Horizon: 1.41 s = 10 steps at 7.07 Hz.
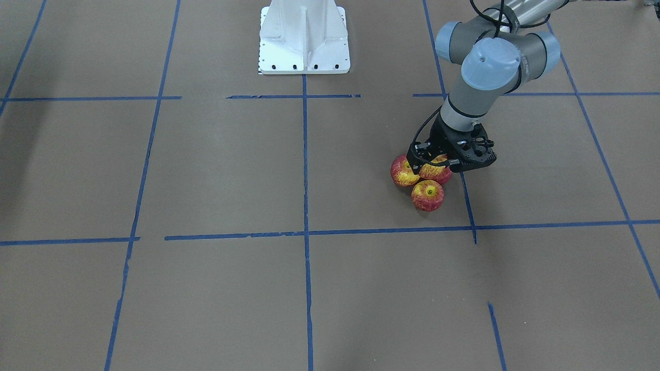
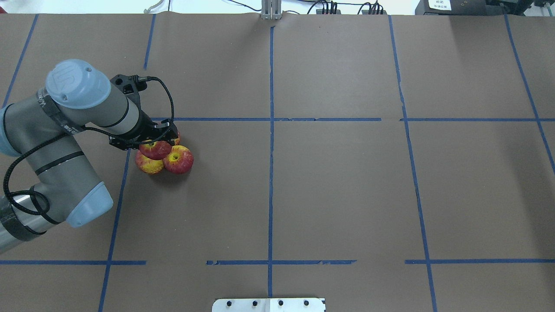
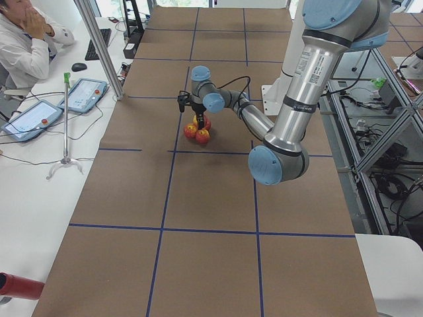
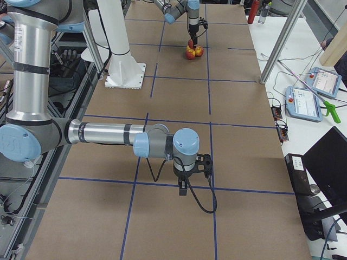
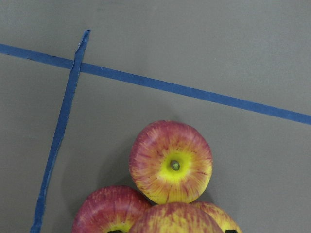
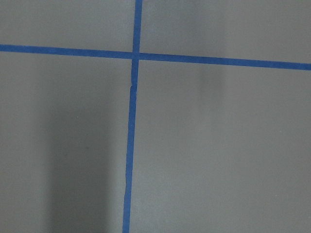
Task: Stack apples
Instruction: 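Lower the apple onto the top of the cluster with the left gripper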
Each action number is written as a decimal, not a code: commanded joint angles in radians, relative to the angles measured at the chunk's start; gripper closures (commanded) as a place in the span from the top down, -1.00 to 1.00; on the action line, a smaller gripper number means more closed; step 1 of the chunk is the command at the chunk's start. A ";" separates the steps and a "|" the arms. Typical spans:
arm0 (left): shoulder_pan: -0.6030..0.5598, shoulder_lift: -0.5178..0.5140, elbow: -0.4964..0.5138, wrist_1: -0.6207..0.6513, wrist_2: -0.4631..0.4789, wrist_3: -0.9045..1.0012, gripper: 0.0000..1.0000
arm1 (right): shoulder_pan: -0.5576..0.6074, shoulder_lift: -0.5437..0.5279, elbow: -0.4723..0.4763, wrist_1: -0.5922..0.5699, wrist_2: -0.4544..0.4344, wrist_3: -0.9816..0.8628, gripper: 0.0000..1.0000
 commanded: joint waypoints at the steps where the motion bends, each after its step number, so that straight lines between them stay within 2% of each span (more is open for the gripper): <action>1: 0.005 -0.010 0.016 -0.003 0.000 0.000 -1.00 | 0.000 0.000 0.000 0.000 0.000 0.000 1.00; 5: 0.007 -0.019 0.038 -0.003 0.002 0.002 -1.00 | 0.000 0.000 0.000 0.000 0.000 0.000 1.00; 6: 0.007 -0.019 0.036 -0.003 0.000 0.003 -0.78 | 0.000 0.000 0.000 0.000 0.000 0.000 1.00; 7: 0.007 -0.018 0.035 -0.003 0.002 0.003 -0.05 | 0.000 0.000 0.000 0.000 0.000 0.000 1.00; 8: 0.007 -0.019 0.032 -0.003 0.003 0.000 0.99 | 0.000 0.000 0.000 0.000 0.000 0.000 1.00; 10: 0.007 -0.016 0.025 -0.001 0.017 0.000 1.00 | 0.000 0.000 0.000 0.000 0.000 0.001 1.00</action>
